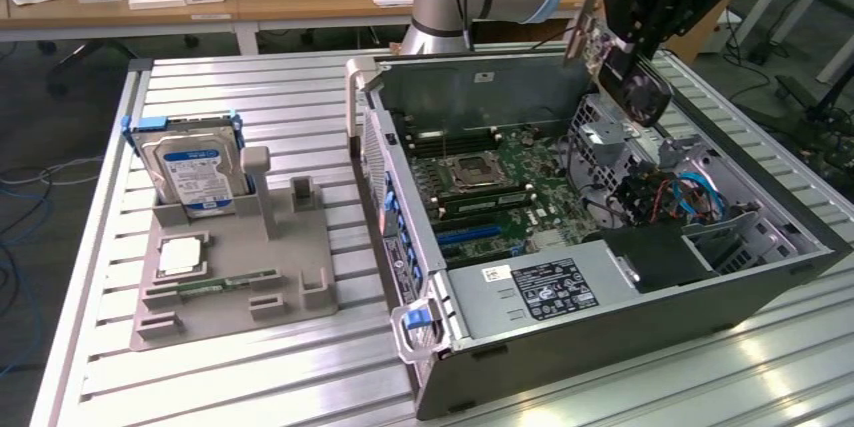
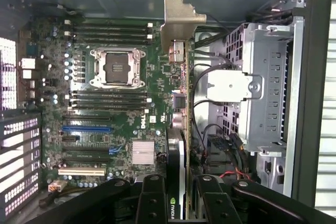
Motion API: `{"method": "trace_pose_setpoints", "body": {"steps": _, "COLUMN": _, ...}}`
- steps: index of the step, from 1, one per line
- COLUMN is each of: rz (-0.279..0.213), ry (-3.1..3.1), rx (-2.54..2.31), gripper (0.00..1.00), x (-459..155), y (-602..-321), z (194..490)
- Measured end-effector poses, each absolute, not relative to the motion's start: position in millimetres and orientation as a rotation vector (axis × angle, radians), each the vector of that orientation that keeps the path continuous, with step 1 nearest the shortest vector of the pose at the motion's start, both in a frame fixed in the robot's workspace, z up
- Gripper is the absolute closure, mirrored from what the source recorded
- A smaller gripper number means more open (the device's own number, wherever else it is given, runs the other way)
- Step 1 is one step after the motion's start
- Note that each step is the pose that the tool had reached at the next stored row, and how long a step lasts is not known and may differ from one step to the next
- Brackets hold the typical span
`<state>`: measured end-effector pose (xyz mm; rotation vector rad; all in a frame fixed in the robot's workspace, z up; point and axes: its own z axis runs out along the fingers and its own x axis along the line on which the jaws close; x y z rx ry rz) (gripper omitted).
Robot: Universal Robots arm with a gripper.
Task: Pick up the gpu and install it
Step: 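Insert the gpu into the slot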
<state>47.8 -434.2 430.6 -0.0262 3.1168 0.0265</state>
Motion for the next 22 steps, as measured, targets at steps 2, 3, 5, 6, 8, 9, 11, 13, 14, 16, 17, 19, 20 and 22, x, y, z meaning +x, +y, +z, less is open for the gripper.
{"method": "trace_pose_setpoints", "body": {"steps": 2, "rz": 0.021, "ry": 3.117, "rx": -0.054, "gripper": 0.73, "x": 47.8, "y": -434.2, "z": 430.5}}
{"method": "trace_pose_setpoints", "body": {"steps": 3, "rz": 0.019, "ry": 3.117, "rx": -0.066, "gripper": 0.73, "x": 47.8, "y": -434.2, "z": 430.4}}
{"method": "trace_pose_setpoints", "body": {"steps": 5, "rz": 0.016, "ry": 3.116, "rx": -0.085, "gripper": 0.73, "x": 47.8, "y": -434.1, "z": 430.4}}
{"method": "trace_pose_setpoints", "body": {"steps": 6, "rz": 0.014, "ry": 3.116, "rx": -0.093, "gripper": 0.73, "x": 47.8, "y": -434.0, "z": 430.4}}
{"method": "trace_pose_setpoints", "body": {"steps": 8, "rz": 0.009, "ry": 3.116, "rx": -0.107, "gripper": 0.73, "x": 47.8, "y": -434.0, "z": 430.3}}
{"method": "trace_pose_setpoints", "body": {"steps": 9, "rz": 0.007, "ry": 3.116, "rx": -0.113, "gripper": 0.73, "x": 47.8, "y": -433.9, "z": 430.3}}
{"method": "trace_pose_setpoints", "body": {"steps": 11, "rz": 0.003, "ry": 3.115, "rx": -0.126, "gripper": 0.73, "x": 47.8, "y": -433.8, "z": 430.3}}
{"method": "trace_pose_setpoints", "body": {"steps": 13, "rz": 0.000, "ry": 3.115, "rx": -0.139, "gripper": 0.73, "x": 47.8, "y": -433.8, "z": 430.3}}
{"method": "trace_pose_setpoints", "body": {"steps": 14, "rz": -0.002, "ry": 3.115, "rx": -0.145, "gripper": 0.73, "x": 47.8, "y": -433.8, "z": 430.3}}
{"method": "trace_pose_setpoints", "body": {"steps": 16, "rz": -0.004, "ry": 3.114, "rx": -0.157, "gripper": 0.73, "x": 47.8, "y": -433.8, "z": 430.3}}
{"method": "trace_pose_setpoints", "body": {"steps": 17, "rz": -0.005, "ry": 3.114, "rx": -0.163, "gripper": 0.73, "x": 47.8, "y": -433.7, "z": 430.2}}
{"method": "trace_pose_setpoints", "body": {"steps": 19, "rz": -0.008, "ry": 3.113, "rx": -0.173, "gripper": 0.73, "x": 47.8, "y": -433.7, "z": 430.2}}
{"method": "trace_pose_setpoints", "body": {"steps": 20, "rz": -0.010, "ry": 3.113, "rx": -0.177, "gripper": 0.73, "x": 47.8, "y": -433.7, "z": 430.2}}
{"method": "trace_pose_setpoints", "body": {"steps": 22, "rz": -0.014, "ry": 3.113, "rx": -0.184, "gripper": 0.73, "x": 47.7, "y": -433.6, "z": 430.1}}
